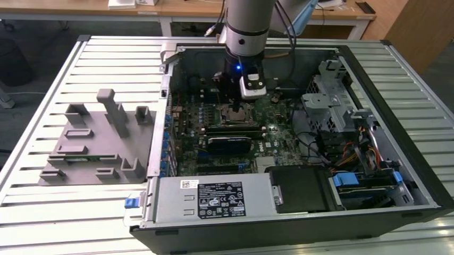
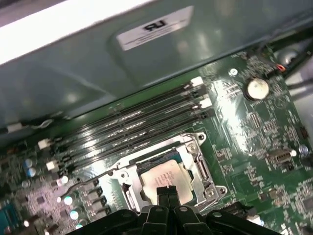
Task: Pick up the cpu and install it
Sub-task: 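Close the cpu cover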
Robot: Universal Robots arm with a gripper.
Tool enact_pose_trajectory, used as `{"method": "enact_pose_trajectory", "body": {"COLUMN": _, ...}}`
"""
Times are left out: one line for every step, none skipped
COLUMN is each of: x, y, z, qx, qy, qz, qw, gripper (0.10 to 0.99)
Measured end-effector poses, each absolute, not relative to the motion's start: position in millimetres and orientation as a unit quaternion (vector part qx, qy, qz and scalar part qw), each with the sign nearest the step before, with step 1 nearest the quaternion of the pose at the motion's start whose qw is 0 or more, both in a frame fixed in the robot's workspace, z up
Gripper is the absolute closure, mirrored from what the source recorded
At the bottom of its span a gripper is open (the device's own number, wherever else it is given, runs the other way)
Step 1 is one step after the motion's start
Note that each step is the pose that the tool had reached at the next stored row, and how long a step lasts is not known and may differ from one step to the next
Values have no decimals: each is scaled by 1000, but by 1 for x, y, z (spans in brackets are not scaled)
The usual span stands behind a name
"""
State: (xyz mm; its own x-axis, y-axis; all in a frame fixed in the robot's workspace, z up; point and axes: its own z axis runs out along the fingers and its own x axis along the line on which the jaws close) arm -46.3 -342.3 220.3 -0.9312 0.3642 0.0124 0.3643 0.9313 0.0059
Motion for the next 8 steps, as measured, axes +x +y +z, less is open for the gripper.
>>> {"method": "enact_pose_trajectory", "body": {"x": -46, "y": -342, "z": 220, "qx": -176, "qy": -984, "qz": -4, "qw": 6, "gripper": 980}}
{"method": "enact_pose_trajectory", "body": {"x": -46, "y": -342, "z": 220, "qx": -167, "qy": -986, "qz": -4, "qw": 6, "gripper": 980}}
{"method": "enact_pose_trajectory", "body": {"x": -46, "y": -342, "z": 220, "qx": -158, "qy": -987, "qz": -4, "qw": 6, "gripper": 980}}
{"method": "enact_pose_trajectory", "body": {"x": -46, "y": -342, "z": 220, "qx": -149, "qy": -989, "qz": -4, "qw": 6, "gripper": 980}}
{"method": "enact_pose_trajectory", "body": {"x": -46, "y": -342, "z": 220, "qx": -140, "qy": -990, "qz": -4, "qw": 6, "gripper": 980}}
{"method": "enact_pose_trajectory", "body": {"x": -46, "y": -342, "z": 220, "qx": -131, "qy": -991, "qz": -4, "qw": 6, "gripper": 980}}
{"method": "enact_pose_trajectory", "body": {"x": -46, "y": -342, "z": 220, "qx": -122, "qy": -992, "qz": -3, "qw": 6, "gripper": 980}}
{"method": "enact_pose_trajectory", "body": {"x": -46, "y": -342, "z": 220, "qx": -113, "qy": -994, "qz": -3, "qw": 6, "gripper": 980}}
